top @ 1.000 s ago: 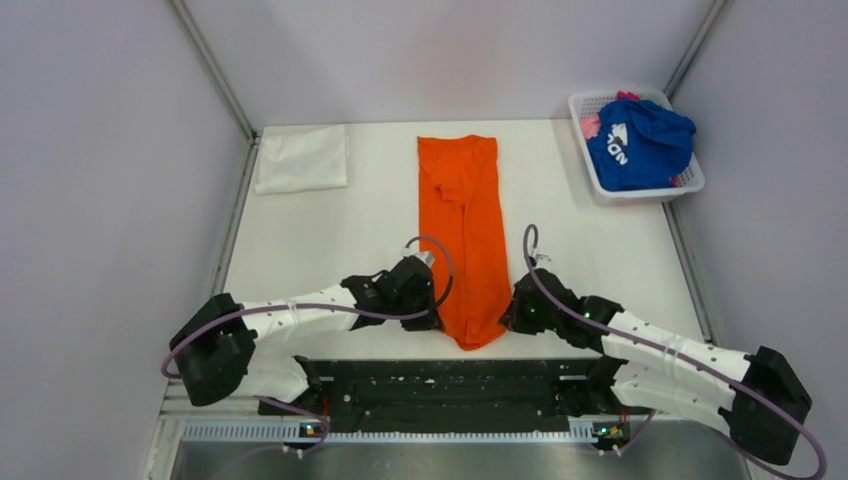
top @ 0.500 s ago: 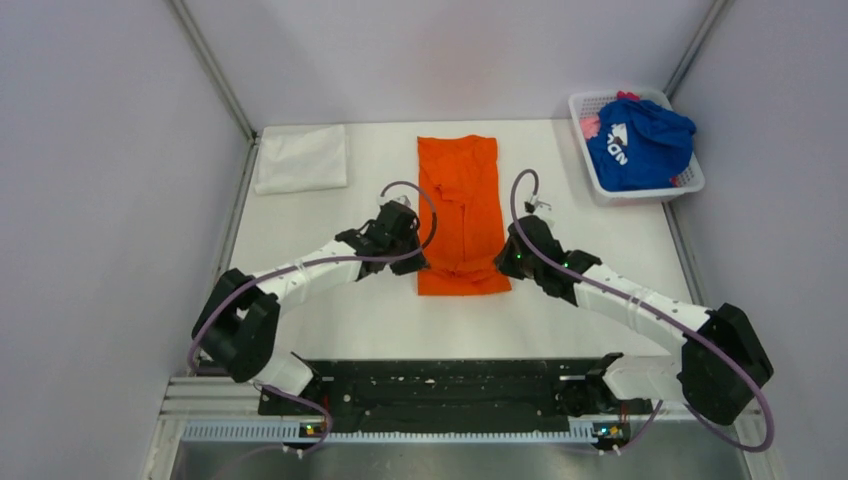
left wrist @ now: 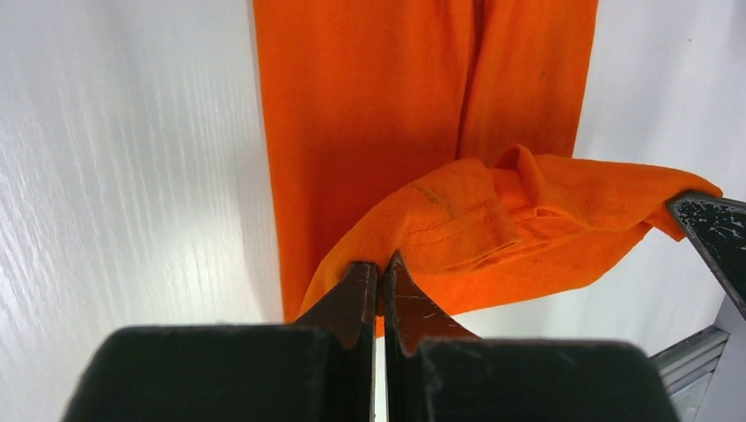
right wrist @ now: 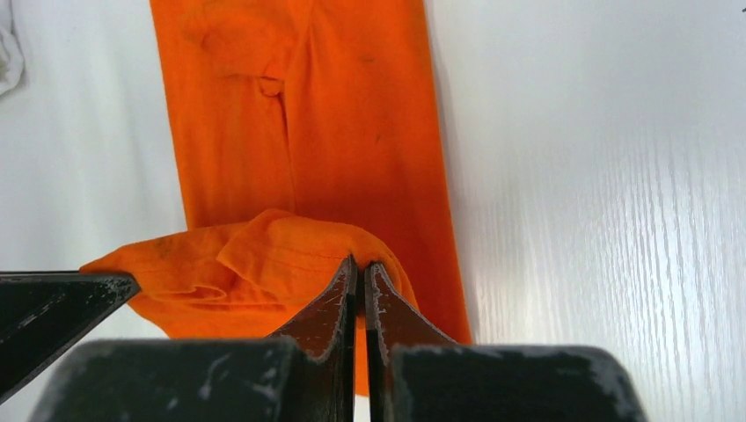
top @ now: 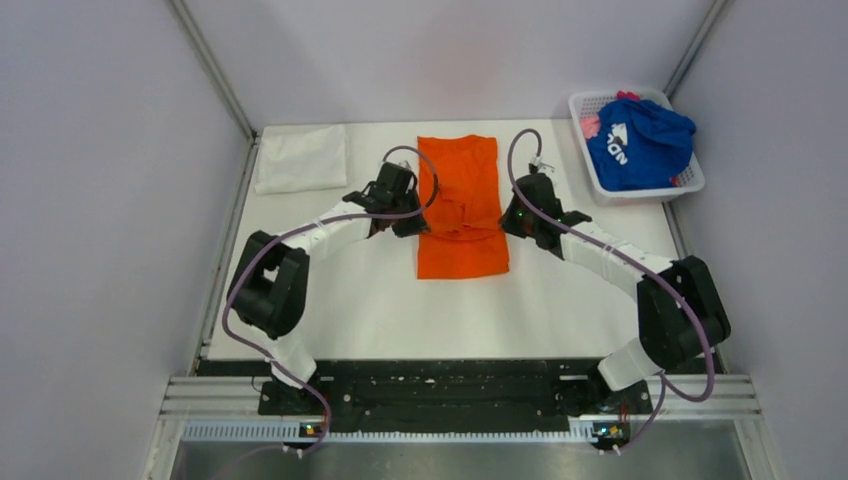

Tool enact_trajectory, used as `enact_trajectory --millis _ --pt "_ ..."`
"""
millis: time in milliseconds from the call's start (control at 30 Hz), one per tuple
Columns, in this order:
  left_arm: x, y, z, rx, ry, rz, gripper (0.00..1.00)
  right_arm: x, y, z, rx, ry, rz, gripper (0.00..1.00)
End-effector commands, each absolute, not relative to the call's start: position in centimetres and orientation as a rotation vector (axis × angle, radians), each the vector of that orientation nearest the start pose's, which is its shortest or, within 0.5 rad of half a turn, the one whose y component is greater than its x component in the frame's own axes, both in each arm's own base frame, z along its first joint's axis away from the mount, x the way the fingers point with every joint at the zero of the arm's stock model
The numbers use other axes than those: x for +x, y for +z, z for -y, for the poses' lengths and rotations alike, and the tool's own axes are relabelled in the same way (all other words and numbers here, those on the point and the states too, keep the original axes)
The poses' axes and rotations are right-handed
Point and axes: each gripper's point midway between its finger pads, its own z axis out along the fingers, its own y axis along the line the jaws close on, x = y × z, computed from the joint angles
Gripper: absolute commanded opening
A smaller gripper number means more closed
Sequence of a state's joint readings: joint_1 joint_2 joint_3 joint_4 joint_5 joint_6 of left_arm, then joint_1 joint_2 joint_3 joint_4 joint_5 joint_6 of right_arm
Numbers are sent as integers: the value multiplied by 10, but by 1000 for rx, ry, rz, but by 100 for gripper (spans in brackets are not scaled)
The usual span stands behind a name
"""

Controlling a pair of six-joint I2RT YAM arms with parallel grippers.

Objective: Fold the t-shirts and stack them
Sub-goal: Fold the folded rectangular tshirt in 1/3 of the way, then grab one side of the 2/3 rectangular tshirt with both arms

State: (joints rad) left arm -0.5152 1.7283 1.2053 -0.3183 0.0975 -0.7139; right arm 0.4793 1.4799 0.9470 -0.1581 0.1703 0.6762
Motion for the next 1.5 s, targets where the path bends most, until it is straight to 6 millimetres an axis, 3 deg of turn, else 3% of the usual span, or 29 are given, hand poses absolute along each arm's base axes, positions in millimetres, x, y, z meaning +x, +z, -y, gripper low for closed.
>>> enact_trajectory --millis 0,233,500,700,767,867,967,1067,1133,1167,1300,1467 --pt "388 105 258 -186 -668 -2496 0 399 131 -192 284 489 -2213 0" --pt "410 99 249 -228 -648 -2485 0 428 119 -188 274 484 -2225 0" --pt "425 84 258 -196 -724 -2525 0 445 104 -184 254 471 -2248 0" --pt "442 80 246 -211 -689 -2504 2 464 92 -185 252 471 -2270 2" --pt "450 81 248 -206 -735 -2505 17 469 88 -187 257 500 -2287 16" --pt "468 89 253 -188 -822 -2478 52 488 89 -184 290 521 -2270 24" --pt "491 103 249 -192 -855 -2441 81 512 101 -179 336 583 -2243 33" --pt "504 123 241 -201 -870 -2403 98 521 114 -172 353 600 -2219 58" --pt "504 132 236 -182 -851 -2377 99 516 115 -166 345 569 -2217 90" --pt "501 134 234 -169 -839 -2373 99 511 113 -164 343 560 -2222 94" --pt "476 133 231 -170 -864 -2405 99 481 103 -163 328 585 -2260 96" --pt "417 125 231 -156 -869 -2435 99 425 99 -160 369 664 -2267 97"
